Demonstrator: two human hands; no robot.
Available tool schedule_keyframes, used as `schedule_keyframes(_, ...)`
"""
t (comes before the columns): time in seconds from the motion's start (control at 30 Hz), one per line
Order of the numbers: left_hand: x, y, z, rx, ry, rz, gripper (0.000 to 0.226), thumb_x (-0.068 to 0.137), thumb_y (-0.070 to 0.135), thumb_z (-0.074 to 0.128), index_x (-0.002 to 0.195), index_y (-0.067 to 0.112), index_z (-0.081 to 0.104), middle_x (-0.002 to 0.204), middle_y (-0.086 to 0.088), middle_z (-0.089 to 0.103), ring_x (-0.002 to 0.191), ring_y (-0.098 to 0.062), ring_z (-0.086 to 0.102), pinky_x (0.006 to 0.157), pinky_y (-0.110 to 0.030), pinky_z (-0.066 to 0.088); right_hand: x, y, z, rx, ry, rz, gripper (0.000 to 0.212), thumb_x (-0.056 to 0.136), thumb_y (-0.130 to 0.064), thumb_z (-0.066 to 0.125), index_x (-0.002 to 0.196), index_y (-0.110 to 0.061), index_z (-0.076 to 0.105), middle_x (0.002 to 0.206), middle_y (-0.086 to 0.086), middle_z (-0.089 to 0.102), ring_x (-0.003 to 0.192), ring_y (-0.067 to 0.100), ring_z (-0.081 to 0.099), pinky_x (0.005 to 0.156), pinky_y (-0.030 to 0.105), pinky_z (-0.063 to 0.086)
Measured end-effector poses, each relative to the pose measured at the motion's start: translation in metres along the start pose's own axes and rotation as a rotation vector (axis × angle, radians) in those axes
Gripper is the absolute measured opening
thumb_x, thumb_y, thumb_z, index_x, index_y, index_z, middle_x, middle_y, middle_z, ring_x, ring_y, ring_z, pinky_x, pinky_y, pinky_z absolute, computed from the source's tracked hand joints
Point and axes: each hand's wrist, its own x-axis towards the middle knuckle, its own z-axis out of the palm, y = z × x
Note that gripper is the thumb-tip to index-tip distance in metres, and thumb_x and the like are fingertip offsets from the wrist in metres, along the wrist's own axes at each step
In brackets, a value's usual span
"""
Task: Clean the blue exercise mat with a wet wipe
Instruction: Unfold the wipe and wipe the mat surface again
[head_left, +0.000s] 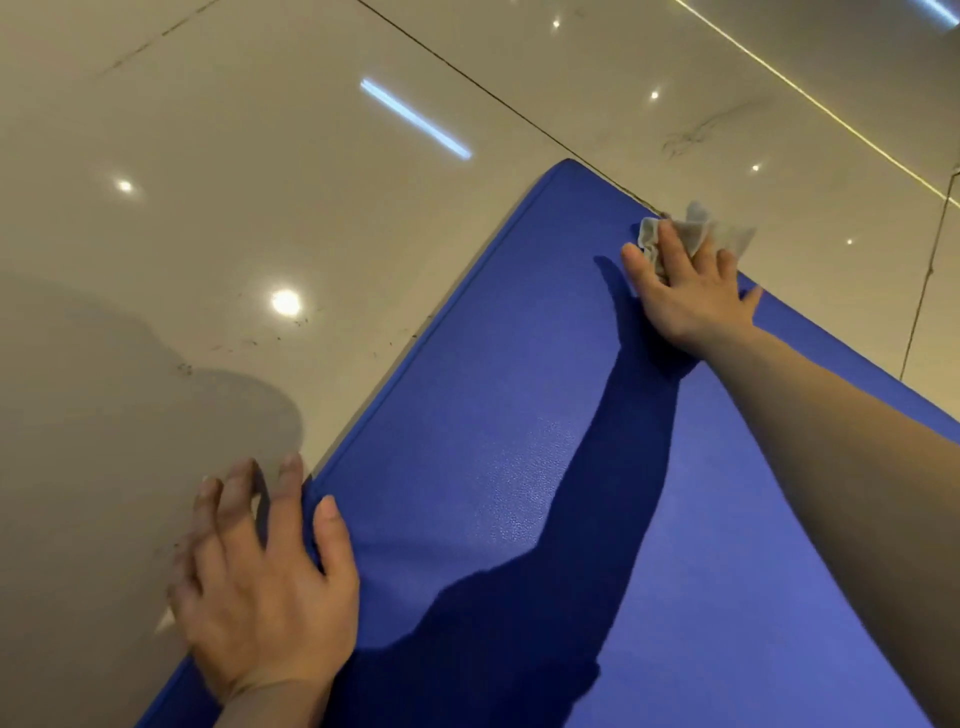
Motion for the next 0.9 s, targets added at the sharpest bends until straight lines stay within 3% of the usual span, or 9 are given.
schedule_keyframes(0.1,0.0,0.004,-0.004,0.003,-0.013,-0.002,0.058,0.093,0.043,0.03,0.133,0.011,0.058,0.139,-0.022,0.049,0.133,-0.042,0.039,0.096,-0.064,0.035,-0.017,-0.033,0.012,0.18,0.045,0.03,0.082,0.092,-0.075,0.019,0.157,-0.028,0.003,0.164,0.007,-0.01,0.15,0.027,-0.013,0.12,0.049,-0.009)
schedule_keyframes(0.17,0.0,0.006,-0.005,0.016,-0.022,-0.013,0.057,0.093,0.042,0.03,0.132,0.012,0.058,0.139,-0.021,0.049,0.134,-0.042,0.039,0.095,-0.063,0.035,-0.035,-0.056,0.025,0.145,0.053,-0.041,0.084,0.092,-0.074,0.02,0.157,-0.024,0.002,0.164,0.008,-0.012,0.15,0.027,-0.014,0.12,0.047,-0.011)
schedule_keyframes(0.3,0.0,0.002,-0.003,0.017,-0.027,-0.015,0.057,0.092,0.043,0.03,0.132,0.013,0.058,0.14,-0.02,0.049,0.133,-0.042,0.04,0.096,-0.061,0.036,-0.097,-0.082,0.06,0.007,0.047,-0.379,0.085,0.089,-0.076,0.02,0.157,-0.029,0.002,0.163,0.003,-0.014,0.149,0.023,-0.017,0.117,0.042,-0.016)
schedule_keyframes(0.4,-0.002,0.001,-0.001,0.037,0.007,0.0,0.055,0.093,0.04,0.032,0.13,0.011,0.059,0.137,-0.021,0.05,0.13,-0.043,0.043,0.094,-0.061,0.038,-0.16,-0.081,0.086,0.033,-0.041,-0.67,0.088,0.081,-0.084,0.009,0.156,-0.037,0.006,0.162,-0.007,-0.018,0.146,0.015,-0.026,0.115,0.04,-0.023)
schedule_keyframes(0.47,-0.001,0.003,0.0,0.043,0.008,-0.012,0.055,0.093,0.04,0.032,0.13,0.011,0.06,0.137,-0.021,0.051,0.13,-0.043,0.043,0.094,-0.062,0.039,-0.172,-0.073,0.092,-0.026,-0.077,-0.76,0.086,0.08,-0.085,0.002,0.154,-0.041,0.009,0.161,-0.011,-0.018,0.147,0.014,-0.025,0.115,0.043,-0.023)
schedule_keyframes(0.57,0.001,0.005,-0.003,0.028,-0.011,-0.041,0.055,0.093,0.043,0.03,0.13,0.014,0.06,0.138,-0.019,0.051,0.132,-0.041,0.041,0.097,-0.062,0.037,-0.142,-0.073,0.079,-0.138,-0.048,-0.758,0.084,0.076,-0.086,-0.005,0.15,-0.05,0.003,0.16,-0.016,-0.018,0.148,0.01,-0.02,0.114,0.048,-0.024)
schedule_keyframes(0.63,0.0,0.005,-0.003,0.027,-0.023,-0.037,0.056,0.093,0.043,0.029,0.131,0.015,0.059,0.139,-0.019,0.05,0.133,-0.041,0.041,0.098,-0.062,0.036,-0.11,-0.08,0.065,-0.187,-0.046,-0.701,0.082,0.075,-0.085,0.001,0.15,-0.05,0.0,0.16,-0.016,-0.019,0.147,0.009,-0.021,0.115,0.049,-0.023)
schedule_keyframes(0.77,0.001,0.002,-0.004,0.045,-0.046,-0.011,0.057,0.094,0.044,0.028,0.133,0.015,0.057,0.14,-0.019,0.049,0.133,-0.041,0.04,0.096,-0.063,0.037,-0.061,-0.097,0.044,-0.205,-0.066,-0.544,0.077,0.088,-0.078,0.013,0.155,-0.041,0.002,0.162,-0.011,-0.017,0.147,0.011,-0.021,0.115,0.05,-0.021)
schedule_keyframes(0.9,0.0,0.002,-0.004,0.049,-0.059,-0.011,0.057,0.093,0.043,0.03,0.133,0.014,0.058,0.14,-0.019,0.049,0.133,-0.041,0.039,0.094,-0.065,0.038,-0.072,-0.105,0.055,-0.201,0.013,-0.518,0.089,0.085,-0.079,0.01,0.156,-0.029,-0.003,0.163,-0.001,-0.014,0.148,0.016,-0.021,0.117,0.046,-0.019)
